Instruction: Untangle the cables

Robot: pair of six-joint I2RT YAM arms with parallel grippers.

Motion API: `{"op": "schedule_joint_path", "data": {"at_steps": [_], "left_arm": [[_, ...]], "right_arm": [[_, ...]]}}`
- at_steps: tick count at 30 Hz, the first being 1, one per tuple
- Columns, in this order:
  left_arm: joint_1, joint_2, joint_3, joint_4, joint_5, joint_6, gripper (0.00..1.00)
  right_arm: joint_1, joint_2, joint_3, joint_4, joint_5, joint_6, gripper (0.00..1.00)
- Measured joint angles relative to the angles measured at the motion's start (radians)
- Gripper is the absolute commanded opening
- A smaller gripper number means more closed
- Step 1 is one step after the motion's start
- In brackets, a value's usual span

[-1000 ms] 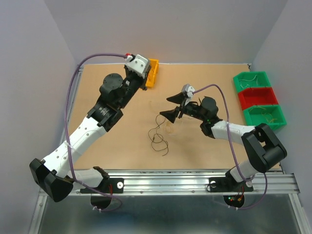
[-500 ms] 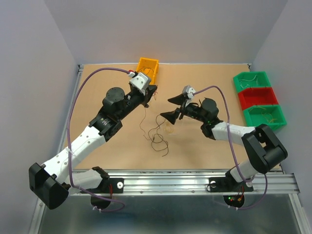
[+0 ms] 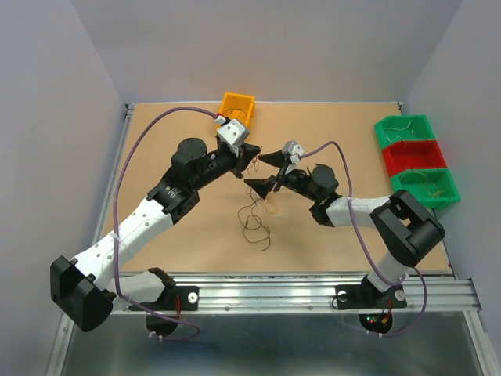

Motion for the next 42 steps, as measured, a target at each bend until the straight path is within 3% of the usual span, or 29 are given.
{"op": "schedule_joint_path", "data": {"at_steps": [7, 11, 14, 17, 18, 19, 28, 31, 32, 33, 35, 37, 42], "left_arm": [[0.0, 0.076, 0.022, -0.052, 0.035, -0.012, 0.0], [0.0, 0.084, 0.024, -0.072, 0.048, -0.026, 0.0], [0.0, 0.084, 0.035, -0.085, 0.062, -0.041, 0.0], [0.0, 0.083, 0.045, -0.09, 0.072, -0.068, 0.0], [0.003, 0.083, 0.048, -0.091, 0.075, -0.08, 0.0], [0.006, 0.083, 0.049, -0.092, 0.077, -0.087, 0.0], [0.061, 0.065, 0.048, -0.084, 0.045, -0.122, 0.11], [0.069, 0.038, 0.047, -0.072, 0.024, -0.121, 0.06], [0.069, 0.029, 0.046, -0.066, 0.014, -0.121, 0.03], [0.069, 0.02, 0.046, -0.06, 0.01, -0.119, 0.02], [0.069, 0.008, 0.046, -0.044, 0.006, -0.118, 0.01], [0.069, 0.005, 0.046, -0.039, 0.007, -0.118, 0.0], [0.069, 0.009, 0.046, -0.053, 0.036, -0.117, 0.0]], "right_arm": [[0.016, 0.084, 0.052, 0.111, 0.117, -0.026, 0.95], [0.016, 0.117, 0.059, 0.123, 0.167, -0.028, 0.83], [0.016, 0.139, 0.059, 0.129, 0.188, -0.02, 0.49], [0.016, 0.152, 0.059, 0.128, 0.208, -0.013, 0.3], [0.016, 0.152, 0.058, 0.129, 0.213, -0.009, 0.04], [0.016, 0.152, 0.058, 0.13, 0.219, 0.0, 0.0], [0.016, 0.146, 0.015, 0.142, 0.242, 0.051, 0.01], [0.016, 0.127, -0.009, 0.143, 0.254, 0.058, 0.01], [0.016, 0.118, -0.016, 0.145, 0.254, 0.06, 0.34], [0.016, 0.111, -0.022, 0.148, 0.251, 0.064, 0.56], [0.016, 0.103, -0.024, 0.151, 0.243, 0.055, 0.87], [0.016, 0.102, -0.024, 0.155, 0.22, 0.038, 0.94], [0.016, 0.102, -0.023, 0.155, 0.175, 0.005, 0.95]]}}
